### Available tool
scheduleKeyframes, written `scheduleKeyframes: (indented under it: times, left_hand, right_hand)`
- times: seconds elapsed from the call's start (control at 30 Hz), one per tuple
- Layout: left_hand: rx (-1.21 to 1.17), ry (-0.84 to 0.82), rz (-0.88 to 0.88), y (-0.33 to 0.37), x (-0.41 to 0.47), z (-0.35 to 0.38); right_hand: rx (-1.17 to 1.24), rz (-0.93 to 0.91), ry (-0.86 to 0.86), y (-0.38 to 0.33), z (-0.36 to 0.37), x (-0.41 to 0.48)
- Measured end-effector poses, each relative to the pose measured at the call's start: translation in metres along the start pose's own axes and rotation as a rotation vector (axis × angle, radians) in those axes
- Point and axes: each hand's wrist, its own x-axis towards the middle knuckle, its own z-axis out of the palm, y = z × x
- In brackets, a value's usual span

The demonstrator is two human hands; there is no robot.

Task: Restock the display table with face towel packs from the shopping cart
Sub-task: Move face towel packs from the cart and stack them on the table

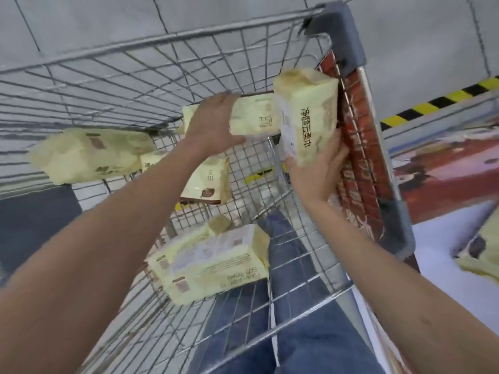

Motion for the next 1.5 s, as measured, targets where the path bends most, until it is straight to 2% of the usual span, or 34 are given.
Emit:
scheduleKeyframes:
  times: [0.13,0.33,0.5,0.7,0.9,1.13,1.33,1.5]
  left_hand:
    - [0.094,-0.016,0.011,-0.005,0.021,0.023]
    - [0.231,0.144,-0.001,-0.003,0.034,0.041]
    - [0.228,0.216,-0.029,-0.002,0.037,0.043]
    - [0.046,0.351,-0.220,-0.018,0.002,0.035]
    - [-0.108,0.455,-0.249,-0.015,-0.056,0.005]
    - [-0.275,0.578,-0.321,0.008,-0.143,-0.027]
    - [-0.512,0.663,-0.432,0.023,-0.219,-0.044]
    - [-0.760,0.691,-0.303,0.036,-0.267,-0.064]
  right_hand:
    - [-0.002,0.029,0.123,0.001,0.018,0.004]
    - [0.031,0.074,0.196,0.005,0.033,0.013]
    - [0.073,0.078,0.214,0.005,0.031,0.014]
    - [0.121,0.092,0.061,-0.004,0.011,0.008]
    - [0.293,0.120,-0.139,-0.010,-0.028,-0.012]
    - [0.511,0.189,-0.292,-0.023,-0.083,-0.048]
    - [0.632,0.154,-0.312,-0.033,-0.130,-0.098]
    - [0.758,0.077,-0.234,-0.033,-0.166,-0.156]
